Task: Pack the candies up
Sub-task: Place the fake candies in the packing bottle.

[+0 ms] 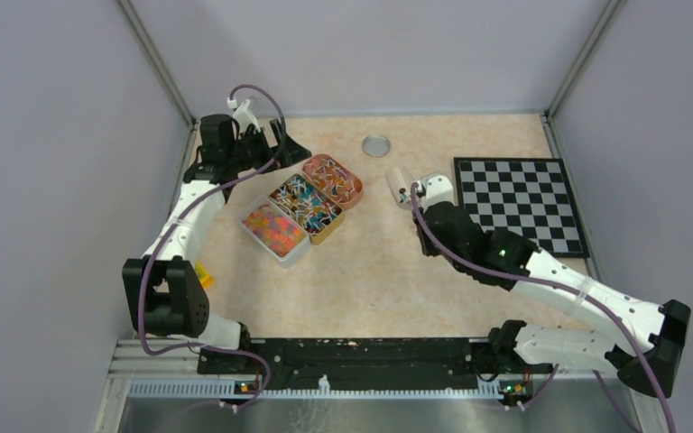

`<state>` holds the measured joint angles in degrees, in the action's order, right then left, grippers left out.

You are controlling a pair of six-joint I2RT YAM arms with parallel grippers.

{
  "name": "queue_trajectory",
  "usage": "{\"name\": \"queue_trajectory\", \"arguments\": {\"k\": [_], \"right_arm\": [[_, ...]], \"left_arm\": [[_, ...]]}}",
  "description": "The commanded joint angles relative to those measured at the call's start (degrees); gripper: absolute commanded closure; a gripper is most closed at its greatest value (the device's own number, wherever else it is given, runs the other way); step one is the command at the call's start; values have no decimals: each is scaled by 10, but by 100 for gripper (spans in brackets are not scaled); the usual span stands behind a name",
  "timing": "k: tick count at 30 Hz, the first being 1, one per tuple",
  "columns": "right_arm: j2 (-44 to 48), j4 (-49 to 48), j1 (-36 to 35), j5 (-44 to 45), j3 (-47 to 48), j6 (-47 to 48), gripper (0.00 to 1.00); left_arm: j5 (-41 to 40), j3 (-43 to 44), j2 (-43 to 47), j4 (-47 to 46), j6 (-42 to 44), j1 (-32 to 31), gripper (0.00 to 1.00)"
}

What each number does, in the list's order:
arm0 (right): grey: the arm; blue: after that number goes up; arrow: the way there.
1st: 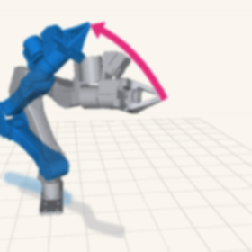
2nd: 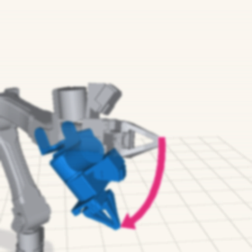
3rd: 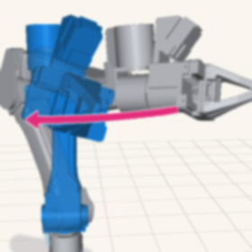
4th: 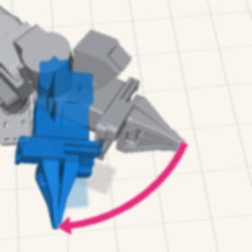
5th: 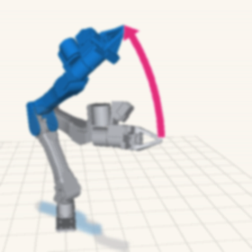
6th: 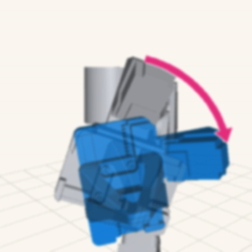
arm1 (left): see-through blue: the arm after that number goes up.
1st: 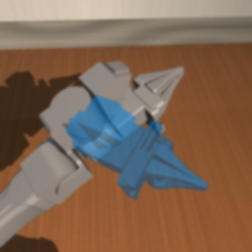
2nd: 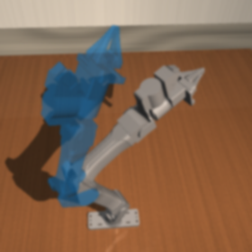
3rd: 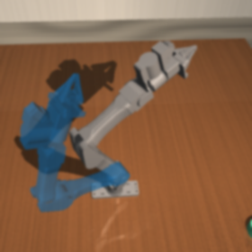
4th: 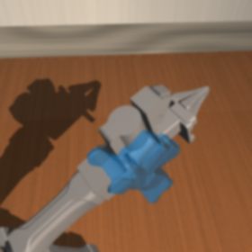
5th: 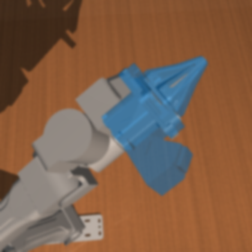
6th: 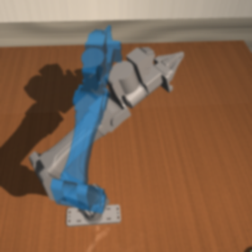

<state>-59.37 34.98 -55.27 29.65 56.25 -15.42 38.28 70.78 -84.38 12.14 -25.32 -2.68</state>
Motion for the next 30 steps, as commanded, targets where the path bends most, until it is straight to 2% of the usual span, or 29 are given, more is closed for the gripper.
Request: {"name": "queue_trajectory", "arguments": {"k": [1,9,17,30], "right_arm": [[20,101,2,34,22,-85,100],[23,189,8,42,31,-150,100],[15,219,72,-42,42,-128,100],[-44,252,101,-110,60,-107,100]], "left_arm": [[-4,-7,15,-26,9,3,1],[2,-9,14,-27,6,3,1],[5,-5,12,-23,9,3,1],[14,-9,15,-29,5,4,1]]}}
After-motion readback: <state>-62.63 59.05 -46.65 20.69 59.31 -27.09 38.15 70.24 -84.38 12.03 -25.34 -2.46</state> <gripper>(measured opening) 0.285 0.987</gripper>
